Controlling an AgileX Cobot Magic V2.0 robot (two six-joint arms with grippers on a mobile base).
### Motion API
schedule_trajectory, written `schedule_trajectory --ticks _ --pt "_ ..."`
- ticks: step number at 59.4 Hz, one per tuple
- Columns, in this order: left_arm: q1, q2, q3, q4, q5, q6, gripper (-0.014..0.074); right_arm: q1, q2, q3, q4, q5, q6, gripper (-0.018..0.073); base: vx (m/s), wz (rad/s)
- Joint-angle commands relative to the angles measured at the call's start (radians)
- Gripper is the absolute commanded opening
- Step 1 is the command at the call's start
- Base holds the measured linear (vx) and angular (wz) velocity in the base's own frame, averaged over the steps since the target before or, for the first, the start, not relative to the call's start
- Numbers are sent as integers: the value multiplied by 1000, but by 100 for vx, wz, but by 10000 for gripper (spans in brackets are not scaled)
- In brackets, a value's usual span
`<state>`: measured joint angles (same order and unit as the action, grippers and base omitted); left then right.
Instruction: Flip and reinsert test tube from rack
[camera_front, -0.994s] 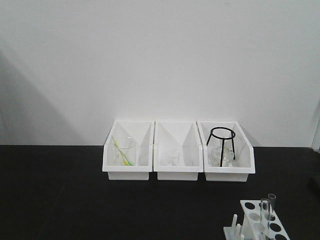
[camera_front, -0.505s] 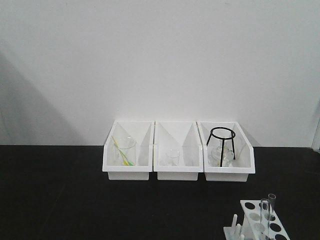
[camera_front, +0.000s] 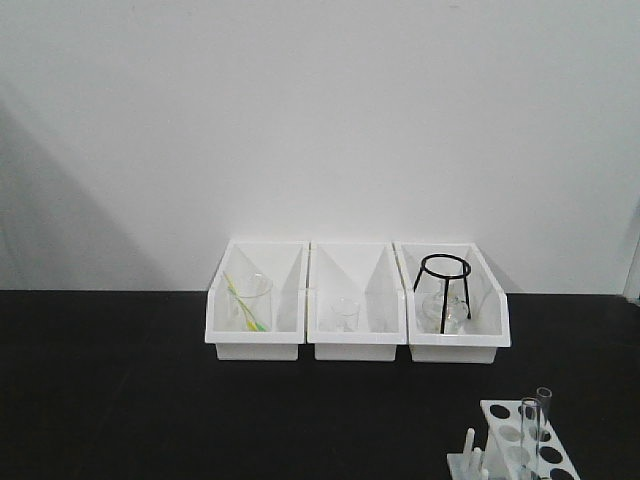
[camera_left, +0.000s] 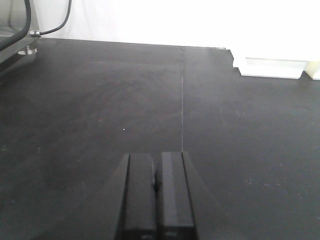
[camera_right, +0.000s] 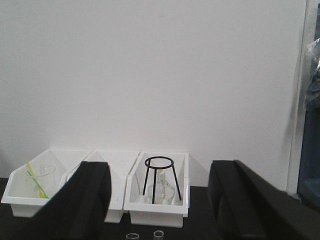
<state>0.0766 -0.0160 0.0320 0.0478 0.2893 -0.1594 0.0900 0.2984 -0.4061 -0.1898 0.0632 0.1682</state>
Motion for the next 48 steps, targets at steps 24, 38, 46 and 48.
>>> schedule_trajectory --ticks 24,38,46,48 --pt "-7 -11 0 -4 -87 0 -6 1 -319 377 96 -79 -174 -15 0 0" --pt "-7 -11 0 -4 -87 0 -6 1 -320 438 130 -42 -168 -13 0 0" --pt "-7 -11 0 -4 -87 0 -6 1 -319 438 130 -40 -168 -12 0 0" --pt "-7 -11 0 -4 -87 0 -6 1 -319 438 130 -40 -168 -12 0 0"
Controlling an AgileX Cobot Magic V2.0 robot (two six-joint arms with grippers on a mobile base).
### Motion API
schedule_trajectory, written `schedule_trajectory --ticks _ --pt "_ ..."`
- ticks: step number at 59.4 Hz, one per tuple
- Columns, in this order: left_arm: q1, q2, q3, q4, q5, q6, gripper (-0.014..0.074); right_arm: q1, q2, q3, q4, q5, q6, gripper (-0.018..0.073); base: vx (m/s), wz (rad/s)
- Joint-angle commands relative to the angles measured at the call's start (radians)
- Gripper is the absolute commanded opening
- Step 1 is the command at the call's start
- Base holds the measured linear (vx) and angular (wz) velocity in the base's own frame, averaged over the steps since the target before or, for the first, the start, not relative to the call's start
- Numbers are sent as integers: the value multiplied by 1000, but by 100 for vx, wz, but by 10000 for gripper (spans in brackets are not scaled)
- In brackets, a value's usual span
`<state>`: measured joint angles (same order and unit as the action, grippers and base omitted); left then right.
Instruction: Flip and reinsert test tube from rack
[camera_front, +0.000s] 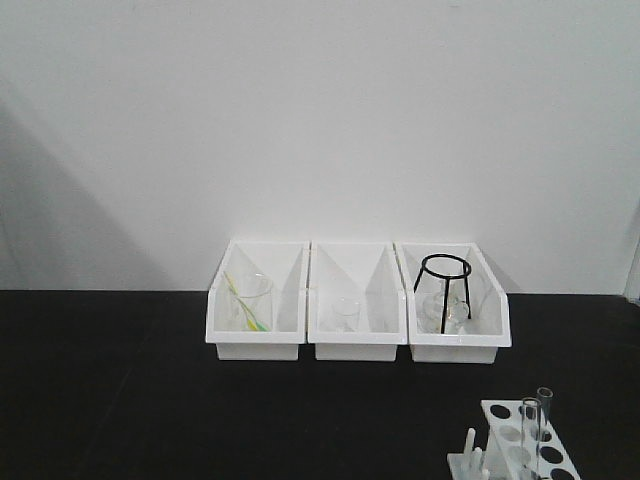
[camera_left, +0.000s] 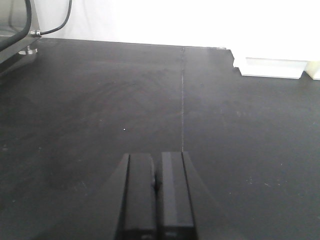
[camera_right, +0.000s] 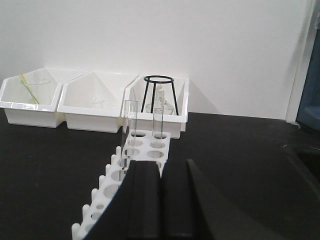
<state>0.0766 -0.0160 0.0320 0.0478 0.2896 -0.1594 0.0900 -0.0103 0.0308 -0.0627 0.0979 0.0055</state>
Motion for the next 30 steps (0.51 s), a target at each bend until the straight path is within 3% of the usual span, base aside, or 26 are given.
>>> schedule_trajectory --ticks 1,30 --pt "-7 -11 0 -4 -87 0 -6 1 -10 1 3 -75 -5 -12 0 0" --pt "-7 -11 0 -4 -87 0 -6 1 -10 1 3 -75 -5 -12 0 0"
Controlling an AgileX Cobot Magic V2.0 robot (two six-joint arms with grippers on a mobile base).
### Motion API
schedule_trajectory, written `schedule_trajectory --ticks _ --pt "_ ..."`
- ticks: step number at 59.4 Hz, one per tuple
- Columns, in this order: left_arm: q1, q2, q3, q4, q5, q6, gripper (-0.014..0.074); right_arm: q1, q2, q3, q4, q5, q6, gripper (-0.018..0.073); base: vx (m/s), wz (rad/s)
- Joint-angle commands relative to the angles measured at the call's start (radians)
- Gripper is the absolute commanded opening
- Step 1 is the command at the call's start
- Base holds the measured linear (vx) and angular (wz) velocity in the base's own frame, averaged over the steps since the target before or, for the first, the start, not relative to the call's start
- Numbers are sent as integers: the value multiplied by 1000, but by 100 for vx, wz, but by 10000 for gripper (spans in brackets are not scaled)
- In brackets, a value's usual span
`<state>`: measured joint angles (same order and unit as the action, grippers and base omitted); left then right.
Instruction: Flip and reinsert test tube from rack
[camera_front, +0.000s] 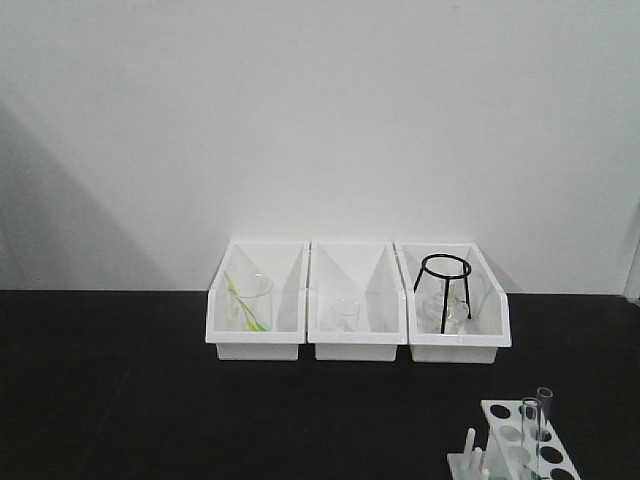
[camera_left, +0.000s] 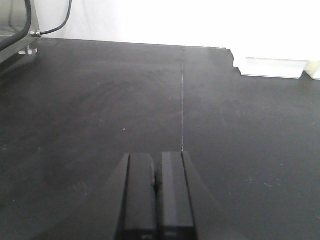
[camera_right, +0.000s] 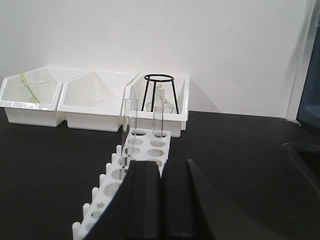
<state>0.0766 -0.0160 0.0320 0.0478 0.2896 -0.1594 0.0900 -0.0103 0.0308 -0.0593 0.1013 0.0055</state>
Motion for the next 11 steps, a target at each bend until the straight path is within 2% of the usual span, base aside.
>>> schedule_trajectory --ticks 1,11 --pt "-7 -11 0 -4 -87 0 -6 1 -10 1 -1 -78 -5 -12 0 0" --pt "-7 -11 0 -4 -87 0 -6 1 -10 1 -1 -78 -5 -12 0 0"
